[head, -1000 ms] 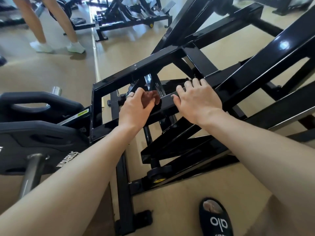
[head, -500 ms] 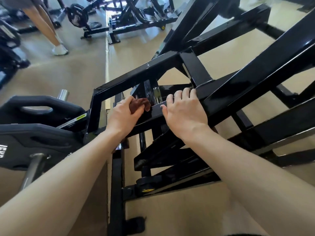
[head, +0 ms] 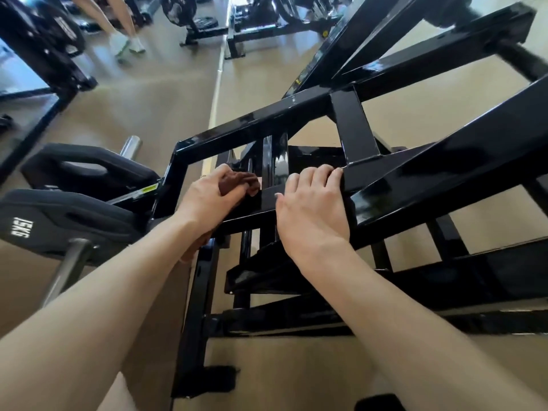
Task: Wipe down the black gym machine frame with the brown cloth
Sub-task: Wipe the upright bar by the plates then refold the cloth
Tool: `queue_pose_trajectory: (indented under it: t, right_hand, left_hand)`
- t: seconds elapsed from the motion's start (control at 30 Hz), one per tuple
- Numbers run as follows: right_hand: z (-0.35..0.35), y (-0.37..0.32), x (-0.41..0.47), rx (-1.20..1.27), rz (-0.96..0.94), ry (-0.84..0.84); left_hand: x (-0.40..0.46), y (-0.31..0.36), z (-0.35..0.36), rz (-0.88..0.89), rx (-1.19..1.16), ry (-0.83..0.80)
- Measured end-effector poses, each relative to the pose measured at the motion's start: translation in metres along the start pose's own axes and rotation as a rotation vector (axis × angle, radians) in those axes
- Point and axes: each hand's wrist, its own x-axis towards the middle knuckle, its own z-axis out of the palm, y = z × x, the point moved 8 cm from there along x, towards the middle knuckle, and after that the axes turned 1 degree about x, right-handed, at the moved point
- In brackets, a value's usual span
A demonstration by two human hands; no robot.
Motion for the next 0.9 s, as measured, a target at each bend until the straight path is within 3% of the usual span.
queue_pose_trajectory:
  t: [0.27, 0.47, 0.53, 0.67, 0.9]
  right_hand:
    - [-0.003, 0.001, -0.003, 0.027, 0.024, -0.014]
    - [-0.006, 0.006, -0.002, 0.085, 0.092, -0.001]
    - [-0.004, 0.006, -0.002, 0.071, 0.115, 0.009]
    - [-0.003, 0.006, 0.001, 0.052, 0.175, 0.026]
    - [-0.009, 0.005, -0.001, -0.004, 0.232, 0.031]
  left_hand:
    - [0.011, 0.002, 0.001, 0.043, -0.007, -0.044]
    - [0.078, 0.033, 0.021, 0.059, -0.045, -0.048]
    - [0.100, 0.046, 0.037, 0.058, -0.061, -0.116]
    - [0.103, 0.042, 0.094, 0.107, 0.232, -0.413]
    - [0.103, 0.034, 0.097, 0.164, 0.244, -0.594]
